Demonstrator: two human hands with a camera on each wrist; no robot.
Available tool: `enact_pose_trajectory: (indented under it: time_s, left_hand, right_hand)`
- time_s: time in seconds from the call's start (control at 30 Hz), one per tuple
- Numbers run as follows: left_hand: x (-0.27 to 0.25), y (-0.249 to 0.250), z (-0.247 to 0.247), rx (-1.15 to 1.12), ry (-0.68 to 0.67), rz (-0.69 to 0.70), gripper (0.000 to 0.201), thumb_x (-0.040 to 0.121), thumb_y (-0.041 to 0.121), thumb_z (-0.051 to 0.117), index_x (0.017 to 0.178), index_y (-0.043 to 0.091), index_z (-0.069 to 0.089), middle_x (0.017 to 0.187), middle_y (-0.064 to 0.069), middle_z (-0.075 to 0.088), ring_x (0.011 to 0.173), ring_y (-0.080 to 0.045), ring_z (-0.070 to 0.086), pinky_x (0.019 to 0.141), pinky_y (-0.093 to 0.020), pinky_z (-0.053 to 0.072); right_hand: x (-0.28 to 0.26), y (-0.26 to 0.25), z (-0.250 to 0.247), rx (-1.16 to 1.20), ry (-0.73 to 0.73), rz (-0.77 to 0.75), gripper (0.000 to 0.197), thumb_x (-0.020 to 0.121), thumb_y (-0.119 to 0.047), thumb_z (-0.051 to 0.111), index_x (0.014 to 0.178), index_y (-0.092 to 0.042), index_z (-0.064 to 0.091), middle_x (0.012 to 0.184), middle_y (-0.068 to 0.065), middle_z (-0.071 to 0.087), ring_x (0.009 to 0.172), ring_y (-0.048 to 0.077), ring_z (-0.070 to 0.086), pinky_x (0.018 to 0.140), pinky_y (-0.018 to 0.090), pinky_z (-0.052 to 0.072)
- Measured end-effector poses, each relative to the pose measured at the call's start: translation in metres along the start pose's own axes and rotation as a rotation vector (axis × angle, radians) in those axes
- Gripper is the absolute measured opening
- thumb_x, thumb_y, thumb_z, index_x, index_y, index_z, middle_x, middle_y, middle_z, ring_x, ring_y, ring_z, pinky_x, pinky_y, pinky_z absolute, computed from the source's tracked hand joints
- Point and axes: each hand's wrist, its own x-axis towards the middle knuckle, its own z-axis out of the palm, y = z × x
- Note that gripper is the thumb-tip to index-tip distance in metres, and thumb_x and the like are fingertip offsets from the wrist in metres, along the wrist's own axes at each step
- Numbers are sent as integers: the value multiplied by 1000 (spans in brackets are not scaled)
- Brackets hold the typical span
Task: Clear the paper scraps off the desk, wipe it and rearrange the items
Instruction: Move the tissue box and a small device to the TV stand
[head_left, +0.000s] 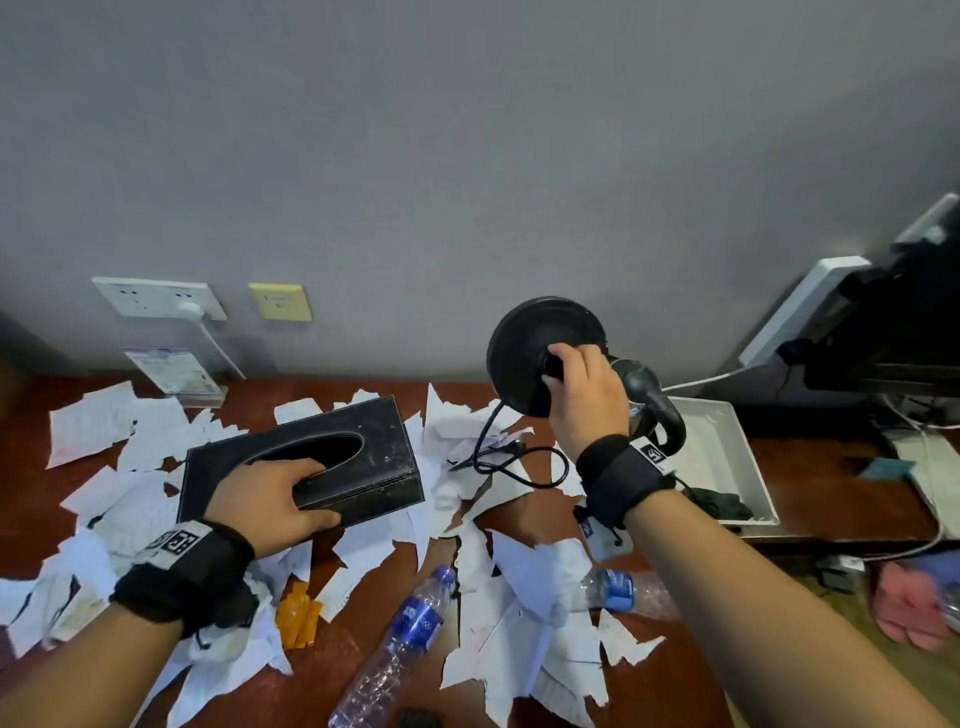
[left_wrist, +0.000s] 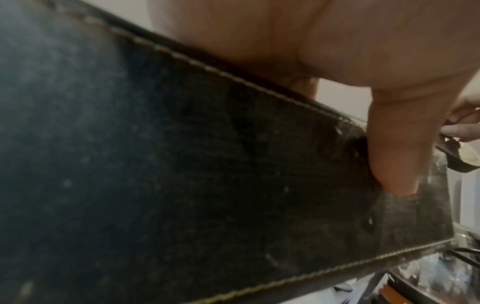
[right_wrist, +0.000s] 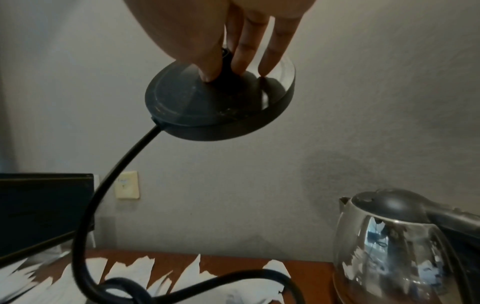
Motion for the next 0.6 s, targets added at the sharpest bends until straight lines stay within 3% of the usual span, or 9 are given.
enact_pose_trajectory:
  time_s: [0.17, 0.33, 0.43, 0.6]
  left_hand:
    - [2, 6, -12, -40, 36, 34, 43, 74, 50, 78, 113, 38, 64, 103, 13, 69, 86, -3, 56, 78, -21, 46]
    - [7, 9, -16, -62, 43, 49, 45, 75, 52, 76, 116, 37, 62, 105, 12, 69, 89, -4, 59, 82, -25, 50]
    - [9, 11, -18, -67, 44, 55, 46, 75, 53, 76, 116, 37, 62, 104, 13, 69, 90, -4, 60, 83, -27, 51]
    - [8, 16, -25, -111, 53, 60, 47, 75, 50, 77, 118, 35, 63, 103, 12, 70, 90, -6, 62, 84, -31, 54]
  right_hand:
    - [12, 2, -16, 52, 36, 73, 31, 91, -12, 61, 121, -11, 57, 114, 9, 58, 100, 28, 58, 84, 41, 53]
    - [19, 12, -31, 147, 59, 158, 32, 94, -14, 58, 126, -15, 53, 122, 6, 52, 109, 25, 54, 91, 39, 51]
    - [21, 21, -39, 232, 103, 201, 32, 94, -14, 59, 125, -15, 53, 119, 5, 50, 104, 22, 55, 91, 37, 50]
    - [22, 25, -52, 285, 154, 300, 31, 95, -16, 58, 126, -17, 54, 119, 5, 51, 98, 8, 49, 88, 25, 45]
